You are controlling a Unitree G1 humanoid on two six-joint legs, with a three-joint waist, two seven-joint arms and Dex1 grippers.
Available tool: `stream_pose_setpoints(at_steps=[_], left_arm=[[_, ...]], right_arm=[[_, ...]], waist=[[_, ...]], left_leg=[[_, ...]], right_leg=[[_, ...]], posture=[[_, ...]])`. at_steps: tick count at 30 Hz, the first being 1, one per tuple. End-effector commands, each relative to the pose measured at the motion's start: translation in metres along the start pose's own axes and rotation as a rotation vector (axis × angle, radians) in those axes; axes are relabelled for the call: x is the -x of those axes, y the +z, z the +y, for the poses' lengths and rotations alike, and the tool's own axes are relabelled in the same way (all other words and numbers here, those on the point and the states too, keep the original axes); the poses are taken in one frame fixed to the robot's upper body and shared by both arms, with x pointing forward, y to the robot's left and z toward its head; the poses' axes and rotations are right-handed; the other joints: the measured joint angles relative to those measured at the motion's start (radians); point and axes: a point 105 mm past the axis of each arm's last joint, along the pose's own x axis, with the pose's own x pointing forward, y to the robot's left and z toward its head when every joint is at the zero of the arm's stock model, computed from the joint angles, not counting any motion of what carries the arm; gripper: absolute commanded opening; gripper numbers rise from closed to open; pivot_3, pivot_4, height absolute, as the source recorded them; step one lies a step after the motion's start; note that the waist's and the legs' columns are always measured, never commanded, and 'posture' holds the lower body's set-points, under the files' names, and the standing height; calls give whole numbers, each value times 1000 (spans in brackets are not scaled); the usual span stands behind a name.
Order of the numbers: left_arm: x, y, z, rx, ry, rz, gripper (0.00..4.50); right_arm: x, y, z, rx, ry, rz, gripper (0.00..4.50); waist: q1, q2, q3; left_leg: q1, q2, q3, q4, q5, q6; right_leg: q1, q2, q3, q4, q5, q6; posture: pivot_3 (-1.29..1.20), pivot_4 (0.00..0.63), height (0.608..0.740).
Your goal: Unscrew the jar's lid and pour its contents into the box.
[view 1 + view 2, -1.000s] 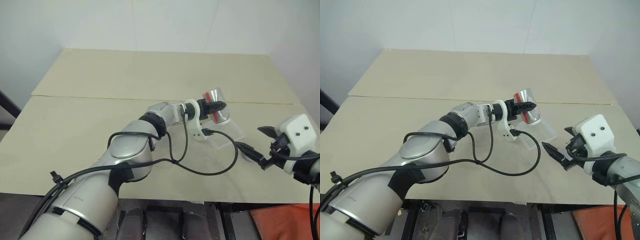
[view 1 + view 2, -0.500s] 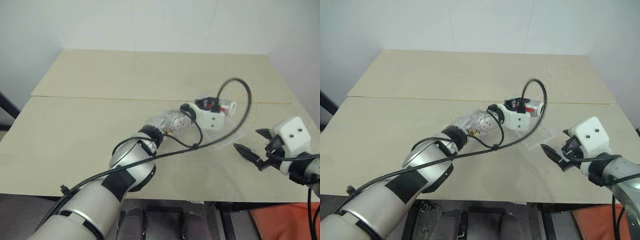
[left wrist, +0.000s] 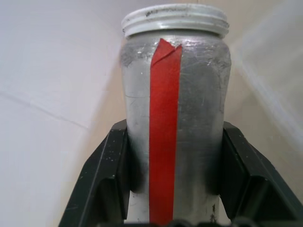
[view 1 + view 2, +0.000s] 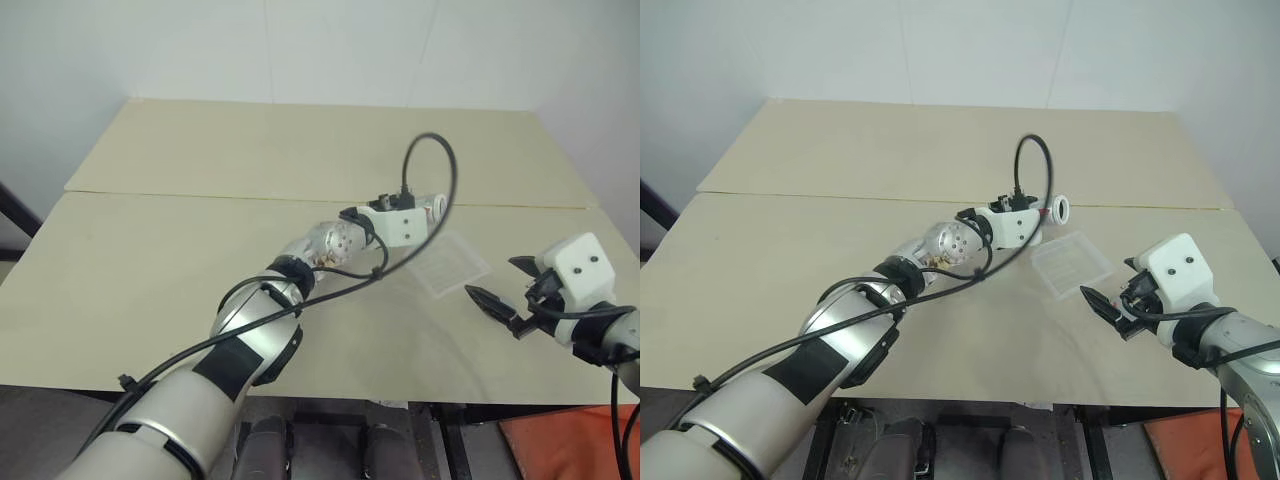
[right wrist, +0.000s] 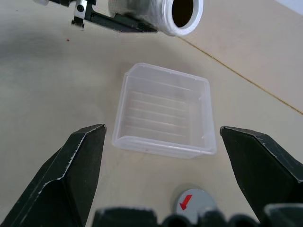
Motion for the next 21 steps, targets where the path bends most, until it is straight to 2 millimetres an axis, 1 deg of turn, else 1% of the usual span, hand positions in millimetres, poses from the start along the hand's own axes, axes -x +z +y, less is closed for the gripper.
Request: stream_pose_setpoints(at_steps=[1,2,3,5,7,9,11,13,17,21], left_arm=[[-9,32,24,-494,83,-138,2138],[-9,35,25,-568,89,-155,2138],[-10,36,25,-601,93,-164,2138],[-12,42,19,-787,80,-203,2138],[-13,46,16,-886,80,-236,2138],[-15,51,10,-1021,65,-274,2138],[-16,54,6,-1110,54,-298,2138],[-18,58,7,-1150,55,-311,2138],[-22,66,15,-1205,84,-316,2138],[-23,66,17,-1163,81,-291,2138]], right_arm=[[4,9,-2,42,-31,-39,4462],[4,9,-1,41,-32,-38,4462],[4,9,0,38,-33,-38,4462],[5,7,3,34,-38,-33,4462],[6,6,5,30,-41,-33,4462],[8,7,5,21,-44,-41,4462],[9,8,5,17,-47,-46,4462],[9,9,4,-2,-51,-55,4462],[11,7,5,8,-48,-44,4462],[11,7,6,20,-48,-38,4462]], waist=[[2,0,0],[4,0,0],[5,0,0],[5,0,0],[2,0,0],[1,0,0],[0,0,0],[0,0,0],[0,0,0],[0,0,0]], left_leg=[[0,0,0,0,0,0],[-1,0,0,0,0,0],[-1,0,0,0,0,0],[-1,0,0,0,0,0],[-1,0,0,0,0,0],[-2,0,0,0,0,0],[-2,0,1,0,0,0],[-2,0,1,0,0,0],[-2,0,1,0,0,0],[-2,0,1,0,0,0]], right_leg=[[0,0,0,0,0,0],[0,0,0,-1,0,0],[0,0,0,-1,0,1],[0,0,0,-1,0,1],[-1,0,0,-1,0,1],[-1,0,0,-1,0,1],[-1,0,0,0,0,1],[-2,0,0,-1,0,1],[-2,0,0,-1,0,1],[-2,0,0,0,0,1]], posture=[[0,150,740],[0,150,740],[0,150,740],[0,150,740],[0,150,740],[0,150,740],[0,150,740],[0,150,740],[0,150,740],[0,150,740]])
